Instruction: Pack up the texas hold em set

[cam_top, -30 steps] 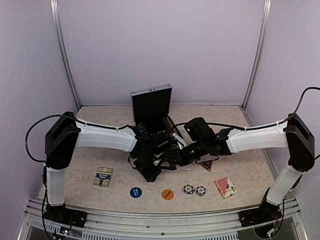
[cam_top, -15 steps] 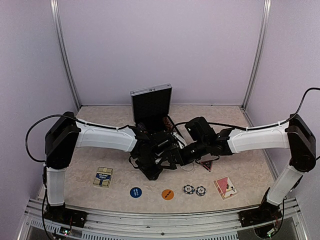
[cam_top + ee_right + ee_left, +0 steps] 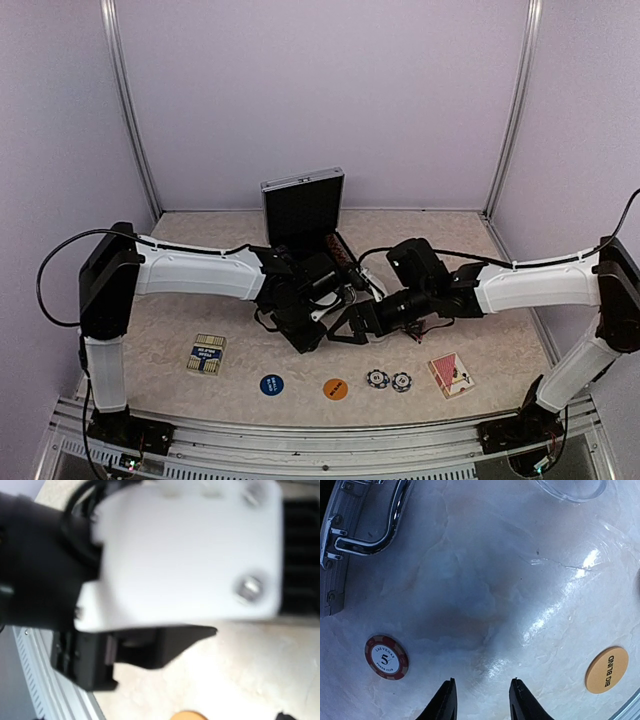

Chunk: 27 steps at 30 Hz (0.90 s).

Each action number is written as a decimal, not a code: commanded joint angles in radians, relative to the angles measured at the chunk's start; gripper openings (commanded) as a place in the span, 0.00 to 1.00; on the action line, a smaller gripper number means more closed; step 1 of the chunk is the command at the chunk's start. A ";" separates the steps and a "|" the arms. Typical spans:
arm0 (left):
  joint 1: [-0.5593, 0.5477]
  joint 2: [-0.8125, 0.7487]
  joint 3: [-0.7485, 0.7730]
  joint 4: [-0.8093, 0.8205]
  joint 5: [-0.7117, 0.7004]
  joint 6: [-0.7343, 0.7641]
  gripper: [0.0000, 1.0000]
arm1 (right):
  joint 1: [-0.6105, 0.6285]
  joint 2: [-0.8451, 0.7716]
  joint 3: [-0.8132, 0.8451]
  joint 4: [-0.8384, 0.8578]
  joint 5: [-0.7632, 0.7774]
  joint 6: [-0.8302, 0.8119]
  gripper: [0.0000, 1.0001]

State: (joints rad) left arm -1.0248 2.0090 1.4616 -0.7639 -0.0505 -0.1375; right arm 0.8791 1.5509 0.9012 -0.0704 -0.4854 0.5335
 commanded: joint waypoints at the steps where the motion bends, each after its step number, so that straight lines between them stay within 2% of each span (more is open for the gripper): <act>1: -0.009 -0.045 -0.019 0.008 -0.028 -0.013 0.37 | -0.024 -0.042 -0.021 0.018 -0.015 0.007 1.00; 5: 0.009 -0.051 -0.038 0.007 -0.059 -0.022 0.48 | -0.028 -0.052 -0.025 0.018 -0.010 0.005 1.00; 7: 0.041 -0.065 -0.052 0.014 -0.040 -0.022 0.58 | -0.028 -0.052 -0.024 0.015 -0.005 0.006 0.99; 8: 0.061 -0.070 -0.060 0.020 -0.026 -0.016 0.60 | -0.028 -0.051 -0.022 0.013 0.000 0.004 0.99; 14: 0.170 -0.075 -0.055 0.046 0.080 0.022 0.61 | -0.029 -0.046 -0.021 0.020 0.002 0.008 0.99; 27: 0.212 0.055 0.038 0.009 0.091 0.057 0.61 | -0.027 -0.056 -0.027 0.017 0.010 0.008 0.99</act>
State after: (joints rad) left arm -0.8238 2.0178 1.4651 -0.7422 0.0223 -0.0982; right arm 0.8562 1.5253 0.8894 -0.0681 -0.4847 0.5407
